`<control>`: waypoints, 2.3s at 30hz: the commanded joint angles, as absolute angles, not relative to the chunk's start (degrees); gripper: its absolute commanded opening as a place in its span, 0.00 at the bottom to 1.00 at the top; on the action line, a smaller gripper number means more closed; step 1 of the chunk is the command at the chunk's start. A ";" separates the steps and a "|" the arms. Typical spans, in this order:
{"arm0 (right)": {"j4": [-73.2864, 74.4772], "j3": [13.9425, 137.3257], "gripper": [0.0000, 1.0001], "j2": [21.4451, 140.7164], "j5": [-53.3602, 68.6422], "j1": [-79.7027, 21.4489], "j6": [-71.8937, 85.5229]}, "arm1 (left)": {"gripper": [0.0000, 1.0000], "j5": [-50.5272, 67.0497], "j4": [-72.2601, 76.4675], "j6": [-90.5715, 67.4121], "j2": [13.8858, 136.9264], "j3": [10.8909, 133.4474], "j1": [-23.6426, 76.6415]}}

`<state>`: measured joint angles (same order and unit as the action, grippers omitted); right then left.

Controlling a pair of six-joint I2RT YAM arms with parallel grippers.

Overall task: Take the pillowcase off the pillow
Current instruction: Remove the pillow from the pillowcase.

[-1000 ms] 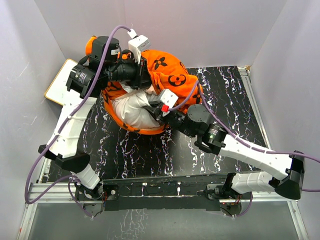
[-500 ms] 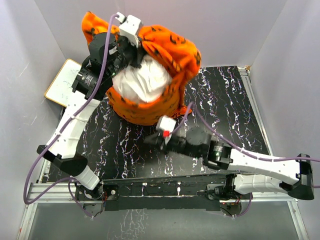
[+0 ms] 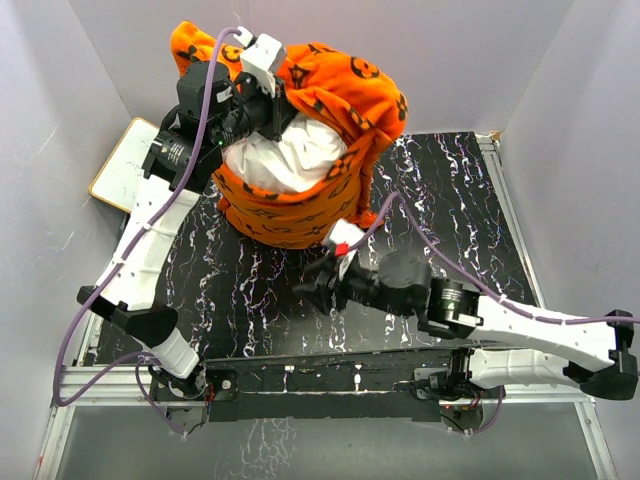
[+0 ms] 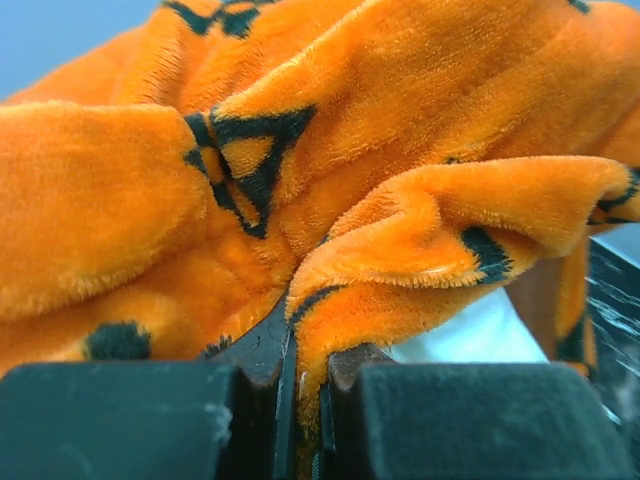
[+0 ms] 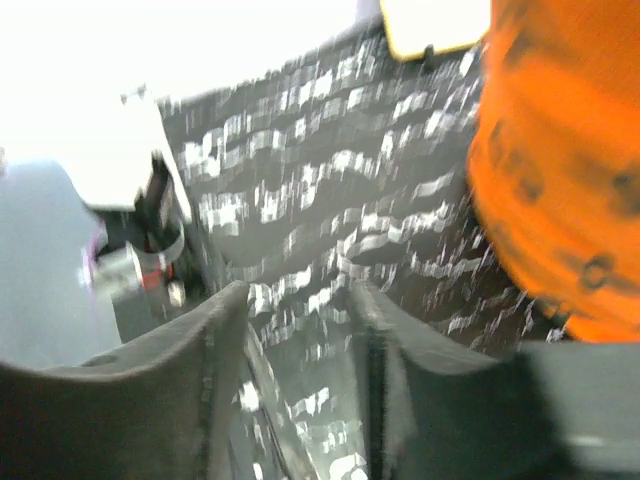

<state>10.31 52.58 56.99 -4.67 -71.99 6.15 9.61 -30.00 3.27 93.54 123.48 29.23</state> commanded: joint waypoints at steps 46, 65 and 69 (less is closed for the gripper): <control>-2.05 68.51 0.08 72.78 1.98 -51.33 12.52 | 0.48 15.72 -20.03 21.59 89.35 109.27 29.79; -9.75 63.84 0.08 69.39 12.82 -51.24 11.75 | 0.82 14.40 -6.47 41.81 87.15 103.96 35.29; -9.91 63.02 0.08 68.21 13.01 -51.20 11.53 | 0.90 11.95 -6.72 48.51 87.53 102.60 35.94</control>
